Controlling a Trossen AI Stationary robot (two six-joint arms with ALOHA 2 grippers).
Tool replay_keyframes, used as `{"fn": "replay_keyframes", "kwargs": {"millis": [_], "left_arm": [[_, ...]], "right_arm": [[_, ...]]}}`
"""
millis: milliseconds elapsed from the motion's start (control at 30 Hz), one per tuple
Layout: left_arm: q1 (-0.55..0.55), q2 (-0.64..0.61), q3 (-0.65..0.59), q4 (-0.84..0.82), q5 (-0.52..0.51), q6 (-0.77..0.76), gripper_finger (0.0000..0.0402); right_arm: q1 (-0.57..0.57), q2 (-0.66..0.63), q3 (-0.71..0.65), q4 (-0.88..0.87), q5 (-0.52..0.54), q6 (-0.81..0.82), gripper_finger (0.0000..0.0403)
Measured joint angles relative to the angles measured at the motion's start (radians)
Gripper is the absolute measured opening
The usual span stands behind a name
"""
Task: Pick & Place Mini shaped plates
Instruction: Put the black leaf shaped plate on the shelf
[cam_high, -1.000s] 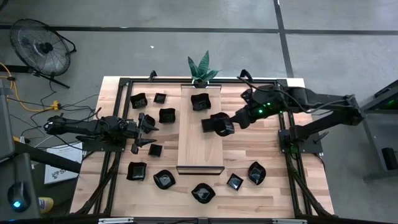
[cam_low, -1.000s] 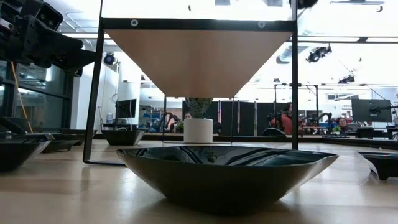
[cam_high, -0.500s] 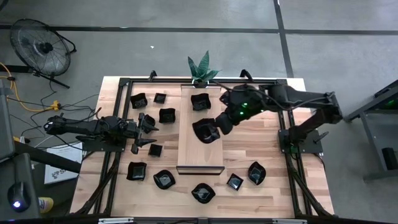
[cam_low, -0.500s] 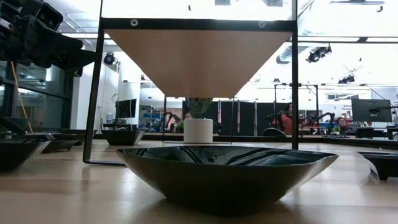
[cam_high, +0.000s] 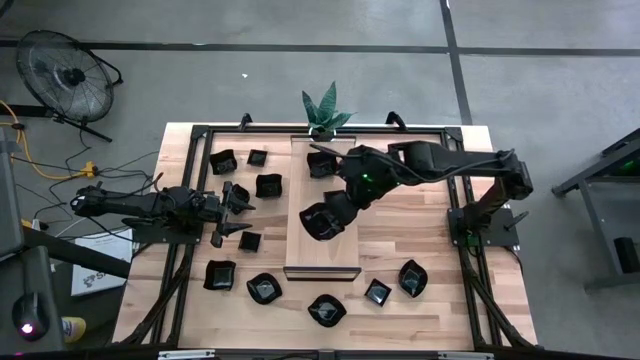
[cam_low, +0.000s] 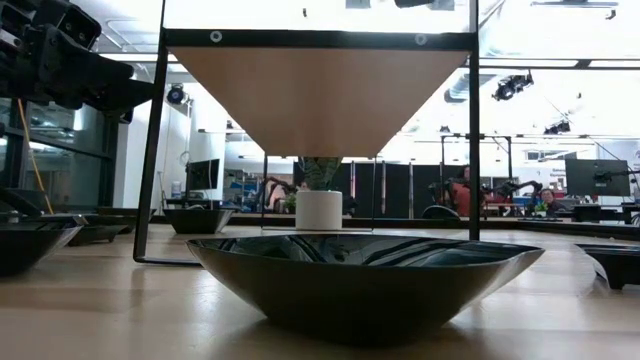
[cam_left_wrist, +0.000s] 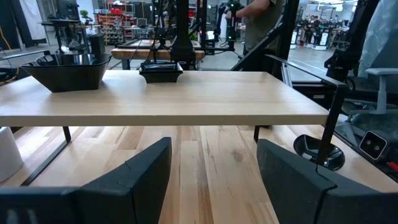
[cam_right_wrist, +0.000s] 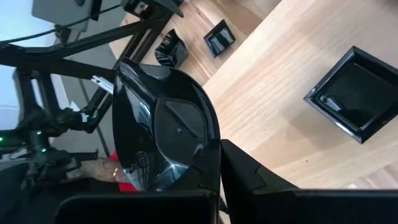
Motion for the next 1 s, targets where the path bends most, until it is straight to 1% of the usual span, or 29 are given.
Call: {"fn": "replay_keyframes", "kwargs": {"millis": [200,433,767,1000], "left_arm": [[0.000,0.000,0.000,0.000,0.000,0.000,0.0234],[0.000,0.000,0.000,0.000,0.000,0.000,0.0234],[0.000,0.000,0.000,0.000,0.000,0.000,0.0234],[0.000,0.000,0.000,0.000,0.000,0.000,0.0234]], "right_arm": [[0.000,0.002,0.000,-0.010,0.054,-0.018,0.0000],[0.000,0.011,0.000,-0.072,0.114,-0.019,0.0000],[0.000,0.099,-0.002,-0.074,0.096,-0.026,0.0000],[0.011,0.120,-0.002,-0.094,0.111,-0.034,0.0000]]}}
